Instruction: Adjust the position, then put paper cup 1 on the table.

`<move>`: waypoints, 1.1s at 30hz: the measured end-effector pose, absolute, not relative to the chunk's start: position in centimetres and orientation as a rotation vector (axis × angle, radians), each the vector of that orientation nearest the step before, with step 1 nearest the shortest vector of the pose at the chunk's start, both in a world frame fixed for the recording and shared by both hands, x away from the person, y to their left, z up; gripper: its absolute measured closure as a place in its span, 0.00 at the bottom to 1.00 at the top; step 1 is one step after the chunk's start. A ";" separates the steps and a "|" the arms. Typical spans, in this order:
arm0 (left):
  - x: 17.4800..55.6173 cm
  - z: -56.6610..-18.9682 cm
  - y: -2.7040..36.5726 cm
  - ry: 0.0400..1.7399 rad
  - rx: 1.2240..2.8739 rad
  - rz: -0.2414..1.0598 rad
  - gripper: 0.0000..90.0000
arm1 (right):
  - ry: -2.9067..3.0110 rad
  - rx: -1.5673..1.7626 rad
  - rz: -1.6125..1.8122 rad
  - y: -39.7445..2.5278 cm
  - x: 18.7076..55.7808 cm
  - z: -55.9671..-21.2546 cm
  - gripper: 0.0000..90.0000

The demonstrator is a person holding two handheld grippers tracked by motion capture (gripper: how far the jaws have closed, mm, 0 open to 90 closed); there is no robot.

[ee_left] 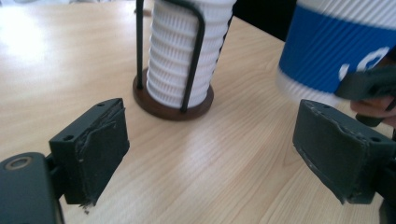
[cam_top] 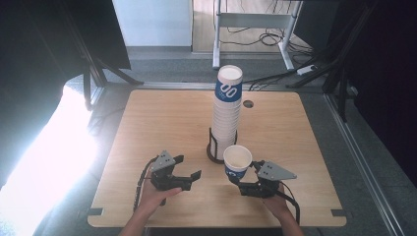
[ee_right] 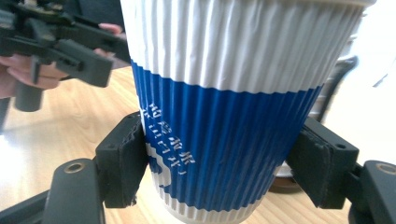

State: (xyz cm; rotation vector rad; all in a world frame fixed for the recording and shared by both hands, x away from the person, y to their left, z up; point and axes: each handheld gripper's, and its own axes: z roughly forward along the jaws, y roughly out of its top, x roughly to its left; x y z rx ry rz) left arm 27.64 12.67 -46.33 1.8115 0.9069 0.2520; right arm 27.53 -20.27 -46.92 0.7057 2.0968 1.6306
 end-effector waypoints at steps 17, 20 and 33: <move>28.2 -47.4 13.6 1.004 1.845 0.285 0.15 | 1.969 0.853 1.539 -24.8 28.9 -47.0 0.29; 28.2 -47.3 13.8 1.013 1.836 0.281 0.15 | 1.953 0.872 1.508 -25.3 29.3 -47.0 0.29; 28.4 -47.3 14.2 1.029 1.822 0.267 0.15 | 1.912 1.014 1.358 -27.8 31.9 -48.0 0.29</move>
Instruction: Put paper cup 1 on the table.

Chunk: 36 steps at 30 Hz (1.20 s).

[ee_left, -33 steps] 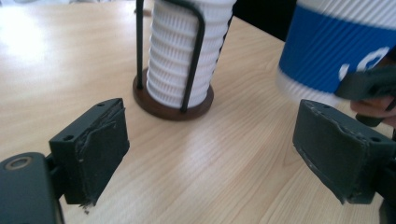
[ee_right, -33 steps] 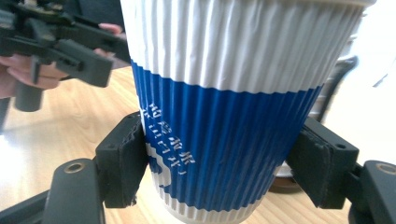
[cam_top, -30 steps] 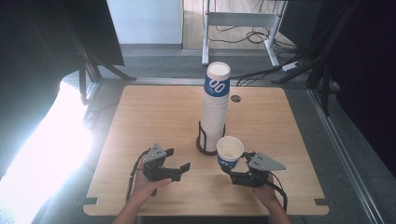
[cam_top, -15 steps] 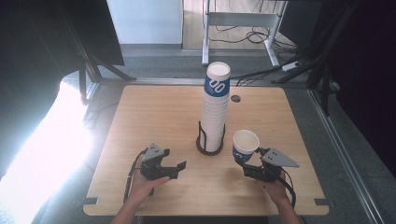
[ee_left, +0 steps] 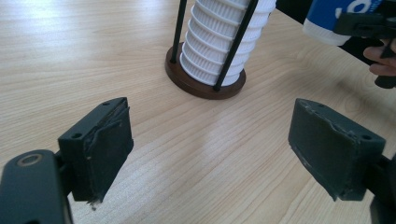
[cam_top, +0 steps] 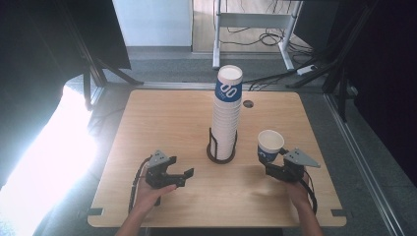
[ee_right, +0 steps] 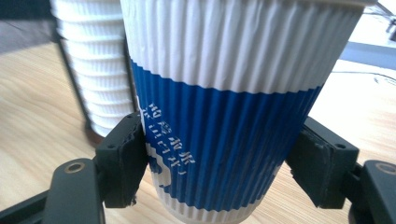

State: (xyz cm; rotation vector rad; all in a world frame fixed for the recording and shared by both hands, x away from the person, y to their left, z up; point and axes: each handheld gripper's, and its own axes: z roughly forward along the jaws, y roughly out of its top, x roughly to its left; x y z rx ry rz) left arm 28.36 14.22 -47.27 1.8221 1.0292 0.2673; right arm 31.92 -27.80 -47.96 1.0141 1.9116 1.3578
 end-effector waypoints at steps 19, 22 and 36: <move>28.3 -47.3 14.4 1.035 1.824 0.273 0.16 | 1.981 1.191 1.142 -29.6 35.3 -50.7 0.29; 28.4 -47.3 14.4 1.036 1.823 0.276 0.16 | 1.983 1.208 1.123 -29.8 35.6 -51.1 0.29; 28.3 -47.2 14.6 1.035 1.824 0.285 0.16 | 2.009 1.224 1.042 -30.1 35.5 -51.4 0.29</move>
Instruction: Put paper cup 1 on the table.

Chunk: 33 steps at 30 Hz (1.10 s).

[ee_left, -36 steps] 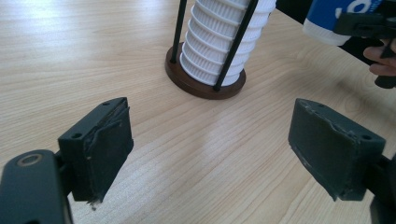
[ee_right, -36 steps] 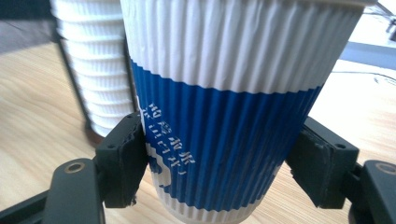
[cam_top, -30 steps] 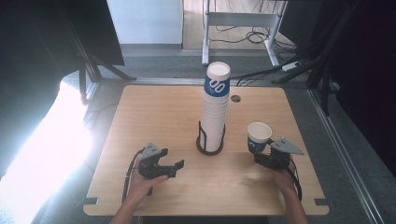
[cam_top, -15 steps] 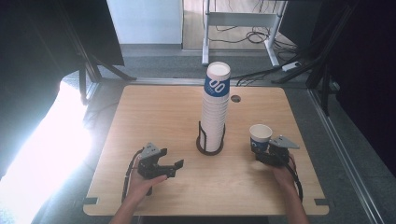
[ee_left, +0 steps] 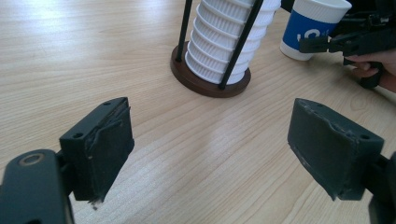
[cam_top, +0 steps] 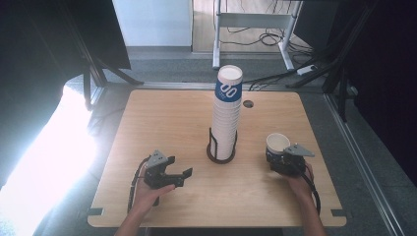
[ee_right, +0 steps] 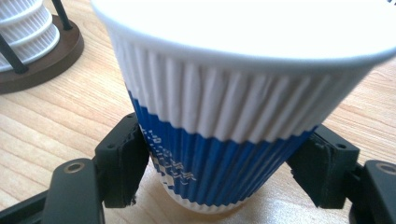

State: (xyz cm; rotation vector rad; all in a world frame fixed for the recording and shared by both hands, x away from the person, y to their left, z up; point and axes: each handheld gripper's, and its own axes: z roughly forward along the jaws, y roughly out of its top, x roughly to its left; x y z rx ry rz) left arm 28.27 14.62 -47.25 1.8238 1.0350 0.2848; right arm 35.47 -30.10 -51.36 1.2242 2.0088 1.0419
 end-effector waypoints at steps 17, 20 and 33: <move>28.3 -47.4 14.5 1.030 1.835 0.280 0.16 | 2.025 1.244 1.006 -30.1 35.5 -51.4 0.25; 28.3 -47.3 14.6 1.032 1.831 0.279 0.16 | 2.014 1.278 1.013 -30.2 35.4 -51.4 0.19; 28.2 -47.0 15.0 1.027 1.810 0.284 0.16 | 1.878 1.325 1.143 -31.4 32.2 -48.5 0.12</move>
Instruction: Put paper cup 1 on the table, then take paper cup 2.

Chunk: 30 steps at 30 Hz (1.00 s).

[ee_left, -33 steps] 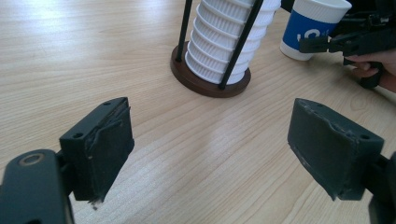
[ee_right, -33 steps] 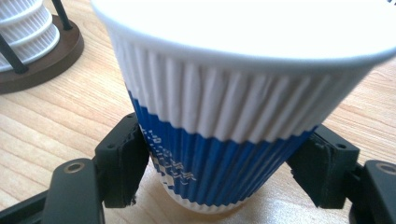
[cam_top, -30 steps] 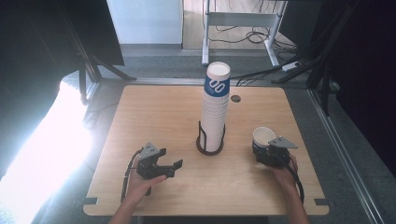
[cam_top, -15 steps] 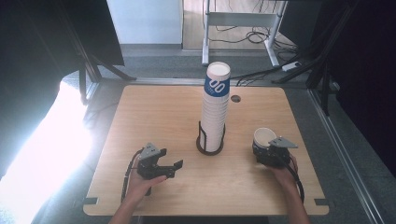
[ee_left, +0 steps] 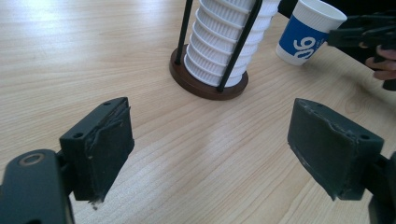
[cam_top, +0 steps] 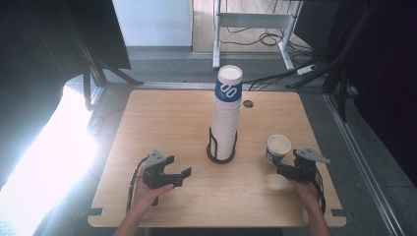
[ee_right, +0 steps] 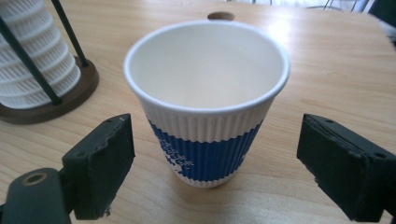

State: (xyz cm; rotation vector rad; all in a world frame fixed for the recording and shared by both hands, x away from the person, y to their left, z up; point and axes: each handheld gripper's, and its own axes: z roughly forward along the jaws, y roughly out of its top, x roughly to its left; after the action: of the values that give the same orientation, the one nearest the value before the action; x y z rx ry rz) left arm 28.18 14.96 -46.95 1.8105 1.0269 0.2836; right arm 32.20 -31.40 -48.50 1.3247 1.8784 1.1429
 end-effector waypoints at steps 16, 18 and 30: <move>28.0 -46.2 14.3 0.985 1.772 0.344 0.16 | 1.919 1.138 1.415 -29.1 27.5 -43.9 0.18; 28.1 -45.9 14.0 0.974 1.776 0.362 0.16 | 1.933 1.113 1.436 -28.5 27.3 -43.7 0.18; 30.9 -43.6 10.6 0.889 1.792 0.337 0.13 | 2.014 1.027 1.474 -26.1 27.0 -43.2 0.19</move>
State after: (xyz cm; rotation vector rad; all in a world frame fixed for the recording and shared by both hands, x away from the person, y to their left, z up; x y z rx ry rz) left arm 30.90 10.63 -43.64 1.7922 0.8886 0.3369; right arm 27.02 -26.05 -43.20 1.0267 2.0138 1.4740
